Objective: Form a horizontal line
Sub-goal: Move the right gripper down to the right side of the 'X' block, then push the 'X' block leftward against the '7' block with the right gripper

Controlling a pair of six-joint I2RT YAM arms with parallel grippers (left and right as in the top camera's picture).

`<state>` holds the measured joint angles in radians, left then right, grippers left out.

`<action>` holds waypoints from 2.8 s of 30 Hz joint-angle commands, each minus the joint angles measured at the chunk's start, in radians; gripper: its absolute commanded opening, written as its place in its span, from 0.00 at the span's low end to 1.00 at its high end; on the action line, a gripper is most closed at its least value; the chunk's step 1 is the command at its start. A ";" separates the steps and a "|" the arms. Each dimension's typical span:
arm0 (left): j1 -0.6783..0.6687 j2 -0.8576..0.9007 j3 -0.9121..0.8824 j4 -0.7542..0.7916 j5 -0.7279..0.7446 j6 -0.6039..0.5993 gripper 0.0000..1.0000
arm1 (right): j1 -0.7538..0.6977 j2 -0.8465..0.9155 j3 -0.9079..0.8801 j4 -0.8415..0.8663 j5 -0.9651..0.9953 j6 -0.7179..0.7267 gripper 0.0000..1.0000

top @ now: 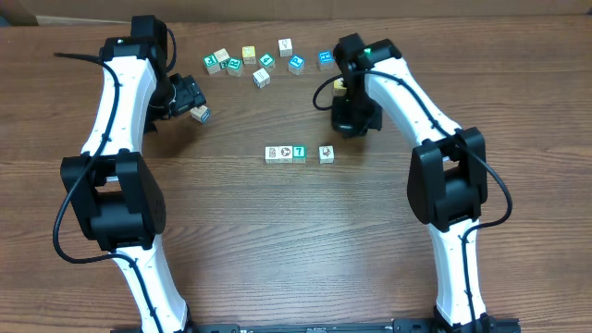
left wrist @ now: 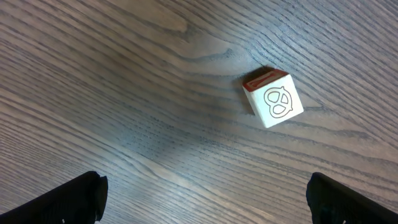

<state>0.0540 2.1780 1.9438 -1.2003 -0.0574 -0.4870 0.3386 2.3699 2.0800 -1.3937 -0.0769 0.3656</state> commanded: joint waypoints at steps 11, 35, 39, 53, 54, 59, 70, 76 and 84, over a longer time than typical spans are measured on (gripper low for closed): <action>-0.008 0.010 0.015 0.001 -0.004 0.009 1.00 | 0.029 -0.026 0.000 -0.060 0.006 0.001 0.04; -0.008 0.010 0.015 0.001 -0.004 0.009 0.99 | 0.059 -0.024 -0.064 -0.002 -0.017 0.027 0.04; -0.008 0.010 0.015 0.001 -0.005 0.009 1.00 | 0.060 -0.024 -0.064 0.005 -0.027 0.027 0.04; -0.008 0.010 0.015 0.001 -0.005 0.009 1.00 | 0.060 -0.024 -0.064 0.013 -0.042 0.027 0.07; -0.008 0.010 0.015 0.001 -0.005 0.009 1.00 | 0.060 -0.024 -0.064 0.019 -0.051 0.027 0.08; -0.008 0.010 0.015 0.001 -0.005 0.009 1.00 | 0.060 -0.024 -0.064 0.046 -0.101 0.027 0.08; -0.008 0.010 0.015 0.001 -0.004 0.009 1.00 | 0.087 -0.024 -0.064 0.058 -0.108 0.027 0.04; -0.008 0.010 0.015 0.001 -0.004 0.009 1.00 | 0.087 -0.024 -0.064 0.057 -0.108 0.027 0.04; -0.008 0.010 0.015 0.001 -0.004 0.009 1.00 | 0.087 -0.024 -0.064 0.029 -0.076 0.030 0.04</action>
<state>0.0540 2.1780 1.9438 -1.2003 -0.0570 -0.4870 0.4259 2.3699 2.0193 -1.3544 -0.1761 0.3893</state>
